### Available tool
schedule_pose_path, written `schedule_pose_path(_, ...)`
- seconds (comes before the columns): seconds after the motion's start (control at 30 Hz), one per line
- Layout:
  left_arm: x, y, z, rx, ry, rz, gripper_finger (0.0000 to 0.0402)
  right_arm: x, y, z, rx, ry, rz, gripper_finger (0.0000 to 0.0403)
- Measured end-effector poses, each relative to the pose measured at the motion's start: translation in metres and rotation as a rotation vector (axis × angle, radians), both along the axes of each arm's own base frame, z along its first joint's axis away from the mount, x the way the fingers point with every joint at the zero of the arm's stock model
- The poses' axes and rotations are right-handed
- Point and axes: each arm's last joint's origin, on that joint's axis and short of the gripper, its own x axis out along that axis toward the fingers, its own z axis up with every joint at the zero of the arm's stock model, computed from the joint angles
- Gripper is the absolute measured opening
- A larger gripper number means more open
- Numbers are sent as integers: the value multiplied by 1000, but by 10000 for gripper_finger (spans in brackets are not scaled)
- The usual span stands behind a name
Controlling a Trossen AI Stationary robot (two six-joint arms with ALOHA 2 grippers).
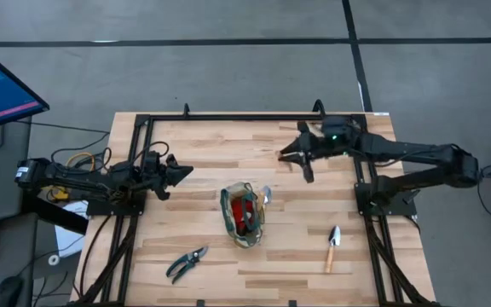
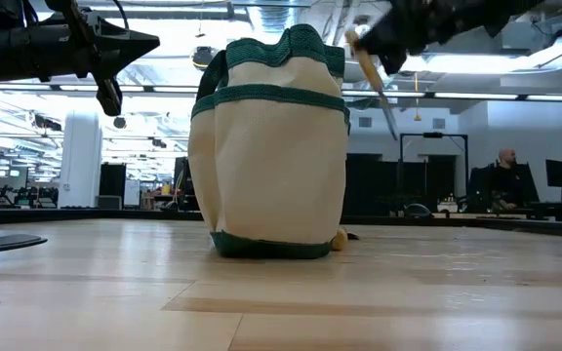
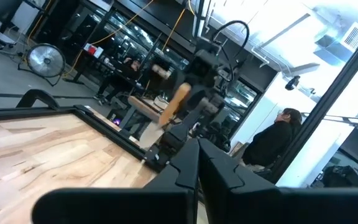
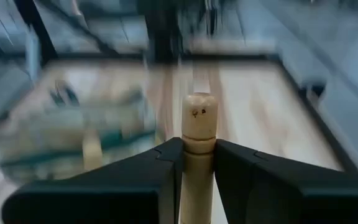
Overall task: Pick & Place Garden tools in Gardening bag
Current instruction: Put the trowel into the gardening bag
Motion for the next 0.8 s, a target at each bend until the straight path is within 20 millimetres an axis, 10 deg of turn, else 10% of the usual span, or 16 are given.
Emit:
schedule_pose_path(0.47,-6,8,7,-126,-91,240,8,-10,-27,-6,19,-433,309,61)
schedule_pose_path(0.8,-8,10,7,-94,-68,359,8,21,-29,-33,128,-500,429,62)
